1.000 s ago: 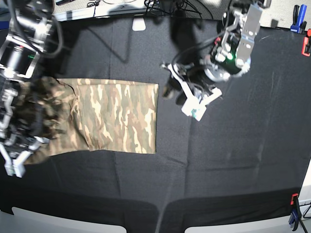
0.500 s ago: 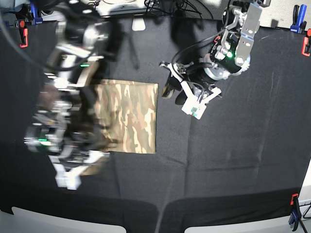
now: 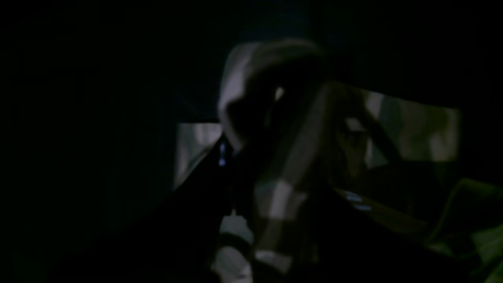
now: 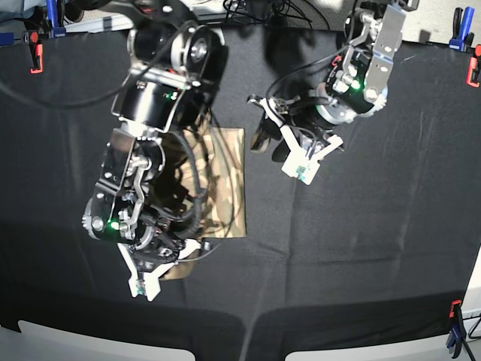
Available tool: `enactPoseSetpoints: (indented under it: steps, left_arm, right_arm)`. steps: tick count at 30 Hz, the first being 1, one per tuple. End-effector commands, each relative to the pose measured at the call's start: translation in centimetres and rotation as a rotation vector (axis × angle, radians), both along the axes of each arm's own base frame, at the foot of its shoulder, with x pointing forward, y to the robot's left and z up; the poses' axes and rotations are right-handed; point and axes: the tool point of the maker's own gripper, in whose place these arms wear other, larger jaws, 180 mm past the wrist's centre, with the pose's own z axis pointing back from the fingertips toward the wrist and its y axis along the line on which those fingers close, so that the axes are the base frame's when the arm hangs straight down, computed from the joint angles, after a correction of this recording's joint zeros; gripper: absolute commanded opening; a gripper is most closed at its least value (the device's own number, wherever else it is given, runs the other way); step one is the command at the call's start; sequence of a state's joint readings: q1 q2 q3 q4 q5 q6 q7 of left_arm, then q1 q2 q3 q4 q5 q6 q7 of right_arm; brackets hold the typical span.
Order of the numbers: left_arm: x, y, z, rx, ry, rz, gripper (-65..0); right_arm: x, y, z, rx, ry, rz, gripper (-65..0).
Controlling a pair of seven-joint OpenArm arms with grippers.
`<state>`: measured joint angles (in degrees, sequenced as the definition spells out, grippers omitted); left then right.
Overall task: Layout the t-shirt on the table in an organized manner, then fold the t-shirt properly
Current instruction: 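Fold the end held by the right gripper over onto the folded stack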
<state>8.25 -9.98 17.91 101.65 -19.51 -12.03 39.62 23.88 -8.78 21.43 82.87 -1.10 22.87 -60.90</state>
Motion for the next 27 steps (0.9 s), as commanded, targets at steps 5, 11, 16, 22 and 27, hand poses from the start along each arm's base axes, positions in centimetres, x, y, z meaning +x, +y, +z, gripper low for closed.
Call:
enactPoseSetpoints:
  steps: [5, 11, 16, 22, 27]
  left_arm:
    - [0.7, -0.4, 1.4, -0.029, -0.042, 0.002, -40.5]
    - [0.7, -0.3, 1.4, -0.029, -0.042, 0.002, -40.5]
    - [0.7, -0.3, 1.4, -0.029, -0.041, 0.002, -40.5]
    - [0.5, -0.3, 1.2, -0.021, -0.030, -0.002, -40.5]
    - [0.6, -0.3, 1.2, -0.021, -0.030, -0.002, -40.5]
  right_arm:
    - [1.4, 1.5, 2.8, 0.080, -0.086, 0.029, -64.2]
    - [1.7, 4.0, 4.8, 0.254, -0.149, 0.083, -40.8]
    - [1.5, 5.9, 6.6, 0.351, -0.216, 0.166, -40.8]
    - [1.1, 8.4, 11.0, 0.424, -0.383, 0.357, -40.8]
    - [1.5, 5.8, 11.8, 0.274, -0.407, 0.315, -40.8]
